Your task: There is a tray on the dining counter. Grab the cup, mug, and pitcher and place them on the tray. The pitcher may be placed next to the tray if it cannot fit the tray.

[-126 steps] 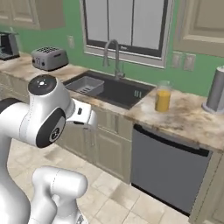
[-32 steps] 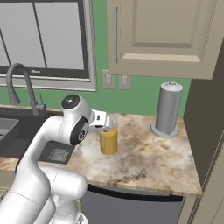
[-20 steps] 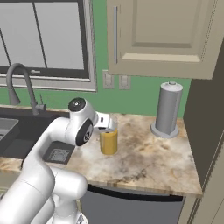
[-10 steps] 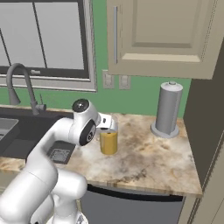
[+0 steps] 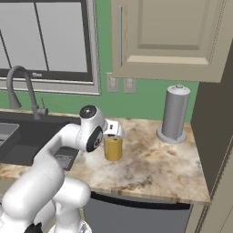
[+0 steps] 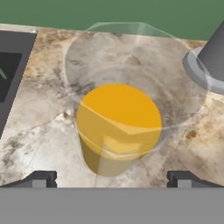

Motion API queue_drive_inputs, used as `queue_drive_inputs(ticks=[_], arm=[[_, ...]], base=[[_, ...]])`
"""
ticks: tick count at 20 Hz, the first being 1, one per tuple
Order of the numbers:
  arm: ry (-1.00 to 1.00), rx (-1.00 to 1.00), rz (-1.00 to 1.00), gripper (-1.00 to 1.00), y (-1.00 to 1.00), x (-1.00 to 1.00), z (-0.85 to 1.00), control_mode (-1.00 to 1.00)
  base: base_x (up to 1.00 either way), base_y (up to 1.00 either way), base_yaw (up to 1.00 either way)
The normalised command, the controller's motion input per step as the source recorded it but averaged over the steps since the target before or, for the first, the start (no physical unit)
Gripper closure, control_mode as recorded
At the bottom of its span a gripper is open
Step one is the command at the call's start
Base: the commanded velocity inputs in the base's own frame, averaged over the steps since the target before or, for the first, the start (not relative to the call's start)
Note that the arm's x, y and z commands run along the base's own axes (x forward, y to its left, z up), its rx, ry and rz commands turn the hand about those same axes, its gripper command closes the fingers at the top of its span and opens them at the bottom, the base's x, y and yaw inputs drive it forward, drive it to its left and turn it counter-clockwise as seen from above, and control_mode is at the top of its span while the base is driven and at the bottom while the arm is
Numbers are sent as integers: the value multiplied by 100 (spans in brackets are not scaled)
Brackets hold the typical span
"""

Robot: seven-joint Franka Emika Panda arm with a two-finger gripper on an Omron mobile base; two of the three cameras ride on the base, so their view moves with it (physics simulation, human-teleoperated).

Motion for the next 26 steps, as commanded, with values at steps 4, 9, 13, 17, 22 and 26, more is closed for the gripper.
queue_drive_inputs(ticks=[4,9,13,17,22,26], arm=[[0,0,0,-100,0,13,-22,-100],[0,0,0,-100,0,16,-20,-100],[0,0,0,-100,0,18,-14,-100],[1,0,0,-100,0,6,-6,-100],[0,0,0,-100,0,0,-1,-100],[0,0,0,-100,0,0,0,-100]], base=[[0,0,0],[0,0,0],[0,0,0],[0,0,0],[0,0,0],[0,0,0]])
